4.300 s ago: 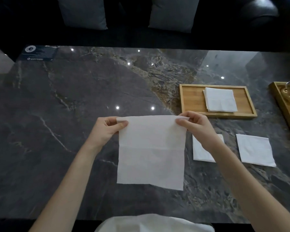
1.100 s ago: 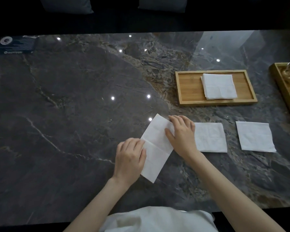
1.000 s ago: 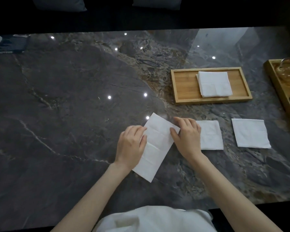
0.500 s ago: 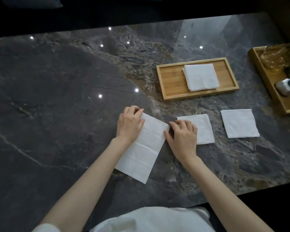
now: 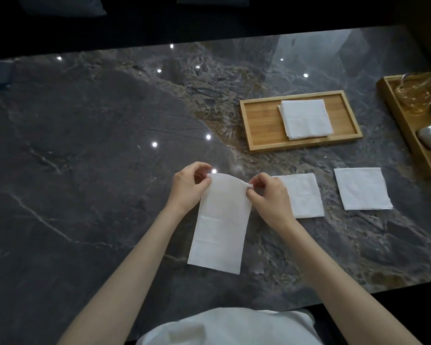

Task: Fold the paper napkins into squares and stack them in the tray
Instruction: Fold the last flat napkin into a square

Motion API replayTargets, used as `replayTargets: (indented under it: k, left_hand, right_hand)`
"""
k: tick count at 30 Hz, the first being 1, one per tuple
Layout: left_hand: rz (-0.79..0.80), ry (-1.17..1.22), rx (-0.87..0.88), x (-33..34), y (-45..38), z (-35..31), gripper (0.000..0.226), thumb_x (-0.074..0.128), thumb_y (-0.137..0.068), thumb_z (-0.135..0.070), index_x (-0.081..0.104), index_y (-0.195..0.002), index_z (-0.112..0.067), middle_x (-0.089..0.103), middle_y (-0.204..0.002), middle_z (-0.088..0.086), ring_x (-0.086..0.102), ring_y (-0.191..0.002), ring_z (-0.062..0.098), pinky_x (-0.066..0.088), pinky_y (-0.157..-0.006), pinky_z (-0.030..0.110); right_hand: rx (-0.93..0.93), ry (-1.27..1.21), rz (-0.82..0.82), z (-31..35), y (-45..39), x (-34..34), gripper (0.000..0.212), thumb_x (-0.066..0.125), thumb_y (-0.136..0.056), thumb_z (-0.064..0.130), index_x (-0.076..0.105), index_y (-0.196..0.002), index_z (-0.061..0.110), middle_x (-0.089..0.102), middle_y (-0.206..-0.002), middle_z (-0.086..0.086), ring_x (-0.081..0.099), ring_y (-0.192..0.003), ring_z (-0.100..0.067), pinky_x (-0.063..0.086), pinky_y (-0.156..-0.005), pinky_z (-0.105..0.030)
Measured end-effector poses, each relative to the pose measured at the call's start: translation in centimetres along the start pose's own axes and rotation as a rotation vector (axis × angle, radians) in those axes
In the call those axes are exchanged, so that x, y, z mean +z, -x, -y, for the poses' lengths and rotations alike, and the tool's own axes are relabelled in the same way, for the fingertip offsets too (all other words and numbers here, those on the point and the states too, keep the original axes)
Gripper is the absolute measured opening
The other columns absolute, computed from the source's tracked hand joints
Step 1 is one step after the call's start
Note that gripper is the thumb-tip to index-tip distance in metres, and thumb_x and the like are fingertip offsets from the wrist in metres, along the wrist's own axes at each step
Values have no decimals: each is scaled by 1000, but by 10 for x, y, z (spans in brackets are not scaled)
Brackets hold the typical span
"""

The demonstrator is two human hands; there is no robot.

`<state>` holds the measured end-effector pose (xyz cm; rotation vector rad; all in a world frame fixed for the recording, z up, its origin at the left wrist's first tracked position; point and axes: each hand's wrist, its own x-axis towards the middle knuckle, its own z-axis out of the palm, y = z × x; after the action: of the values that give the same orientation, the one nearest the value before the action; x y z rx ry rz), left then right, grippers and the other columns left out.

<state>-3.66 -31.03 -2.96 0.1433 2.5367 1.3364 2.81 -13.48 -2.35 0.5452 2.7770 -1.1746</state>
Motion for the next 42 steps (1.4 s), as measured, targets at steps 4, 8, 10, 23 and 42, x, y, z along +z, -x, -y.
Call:
replayTargets:
  k: [4,8,10,23,42]
  left_hand:
    - [116,155,-48,-26,12,-4,14,67,-79,-10,67,-88,-20,68,-85,1,62,-77,10,50,-73,17]
    - [203,240,-51,-47,28,-12,16,70,-75,-6,69,-90,-12,71,-90,8,66,-84,16,54,-78,24]
    - [248,276,-53,-55,37,-15,15,70,-75,-5,69,-89,-11,71,-89,7,67,-84,16,54,-78,24]
    - [432,-14,-21,-53,89,11,11,72,-73,-8,73,-74,-19,70,-89,-8,64,-84,4,50,-75,19]
    - [34,-371,270,4,104,29,33,47,-81,-30,64,-105,-16,63,-113,1,49,-107,14,41,-88,33]
  right_hand:
    - [110,-281,191,10,2,-15,18,62,-81,9,65,-97,16,65,-86,-14,59,-78,-19,52,-76,-35]
    - [107,-353,280,15,8,-27,13,64,-80,9,68,-90,16,67,-82,-11,60,-74,-16,51,-69,-25]
    - [76,-375,307,16,13,-32,4,66,-80,11,70,-81,13,69,-80,-11,60,-73,-16,48,-69,-26]
    - [-140,-124,537,-2,60,-20,16,68,-73,10,69,-71,26,63,-72,11,53,-70,-4,43,-65,-18]
    - [-501,410,43,-30,87,23,34,42,-84,20,66,-107,12,68,-109,0,52,-105,-21,40,-86,-32]
